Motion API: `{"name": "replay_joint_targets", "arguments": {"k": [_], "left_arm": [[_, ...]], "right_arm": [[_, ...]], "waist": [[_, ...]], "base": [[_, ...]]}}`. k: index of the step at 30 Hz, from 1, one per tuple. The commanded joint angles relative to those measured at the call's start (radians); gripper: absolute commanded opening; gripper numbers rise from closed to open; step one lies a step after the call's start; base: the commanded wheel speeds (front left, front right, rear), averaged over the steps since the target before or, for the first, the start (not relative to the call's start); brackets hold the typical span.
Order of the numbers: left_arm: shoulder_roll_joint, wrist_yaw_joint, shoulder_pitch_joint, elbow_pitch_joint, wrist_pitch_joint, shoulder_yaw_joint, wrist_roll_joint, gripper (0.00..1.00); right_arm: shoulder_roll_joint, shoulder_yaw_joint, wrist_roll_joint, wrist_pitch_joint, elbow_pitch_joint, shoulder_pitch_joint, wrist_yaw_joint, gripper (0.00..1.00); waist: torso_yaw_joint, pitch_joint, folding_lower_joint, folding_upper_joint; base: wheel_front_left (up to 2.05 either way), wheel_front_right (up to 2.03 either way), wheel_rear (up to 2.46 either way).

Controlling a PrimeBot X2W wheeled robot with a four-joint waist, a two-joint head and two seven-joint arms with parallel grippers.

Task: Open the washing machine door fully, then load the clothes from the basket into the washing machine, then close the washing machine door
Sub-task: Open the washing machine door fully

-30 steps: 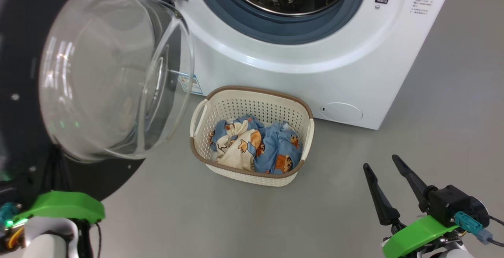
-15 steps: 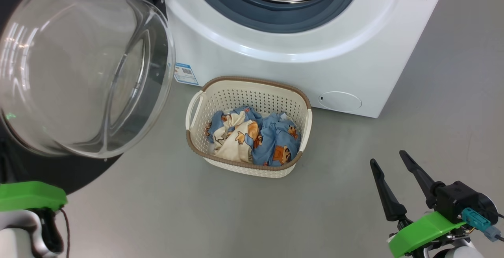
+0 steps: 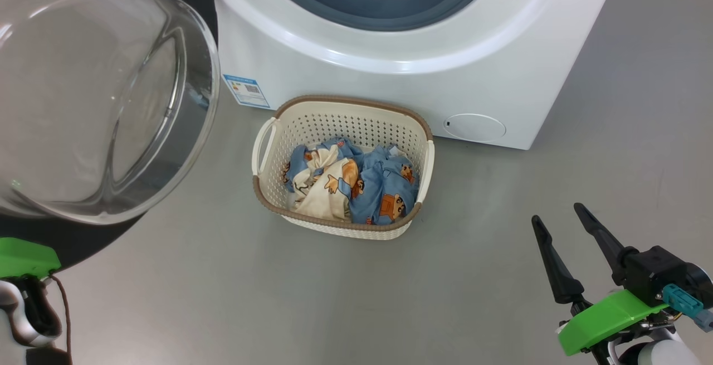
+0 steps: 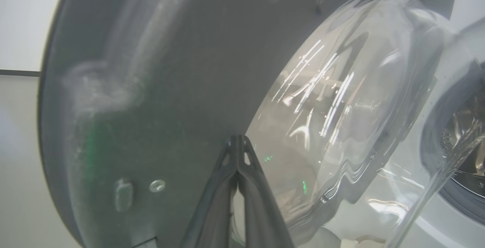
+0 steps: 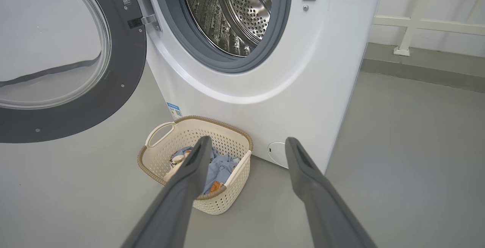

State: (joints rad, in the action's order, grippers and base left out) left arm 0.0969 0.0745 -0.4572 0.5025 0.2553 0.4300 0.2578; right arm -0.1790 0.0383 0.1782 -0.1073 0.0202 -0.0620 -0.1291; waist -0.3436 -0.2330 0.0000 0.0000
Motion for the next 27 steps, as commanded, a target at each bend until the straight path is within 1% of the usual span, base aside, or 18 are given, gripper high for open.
{"name": "replay_joint_targets", "arguments": {"k": [1,8,12,15,16,20,27], "left_arm": [[0.053,0.0,-0.025,-0.018,0.006,0.035,-0.011,0.0],[0.039,-0.019,-0.019,-0.03,0.006,0.063,-0.051,0.0],[0.023,-0.036,0.013,-0.084,0.006,0.067,-0.079,0.0],[0.011,-0.054,0.038,-0.15,0.006,0.06,-0.101,0.0],[0.005,-0.068,0.053,-0.195,0.006,0.048,-0.119,0.0],[-0.006,-0.091,0.076,-0.277,0.006,0.015,-0.144,0.0],[-0.017,-0.131,0.11,-0.361,0.006,-0.04,-0.161,0.0]], "right_arm": [[-0.008,0.018,-0.008,-0.001,-0.03,-0.017,-0.002,1.0],[-0.001,0.016,-0.005,-0.009,-0.014,-0.017,-0.002,1.0],[0.011,0.018,0.001,-0.025,0.004,-0.01,-0.002,1.0],[0.021,0.015,0.004,-0.037,0.018,-0.003,-0.002,1.0],[0.027,0.011,0.005,-0.045,0.026,0.003,-0.002,1.0],[0.038,0.007,0.008,-0.061,0.043,0.013,-0.002,1.0],[0.057,0.01,0.009,-0.087,0.067,0.019,-0.002,1.0]], "waist": [[0.002,-0.001,0.0,0.0],[0.008,0.022,0.0,0.0],[0.013,0.051,0.0,0.0],[0.019,0.072,0.0,0.0],[0.025,0.085,0.0,0.0],[0.044,0.105,0.0,0.0],[0.108,0.129,0.0,0.0]], "base": [[0.0,0.0,0.0],[0.0,0.0,0.0],[0.0,0.0,0.0],[0.0,0.0,0.0],[0.0,0.0,0.0],[0.0,0.0,0.0],[0.0,0.0,0.0]]}}
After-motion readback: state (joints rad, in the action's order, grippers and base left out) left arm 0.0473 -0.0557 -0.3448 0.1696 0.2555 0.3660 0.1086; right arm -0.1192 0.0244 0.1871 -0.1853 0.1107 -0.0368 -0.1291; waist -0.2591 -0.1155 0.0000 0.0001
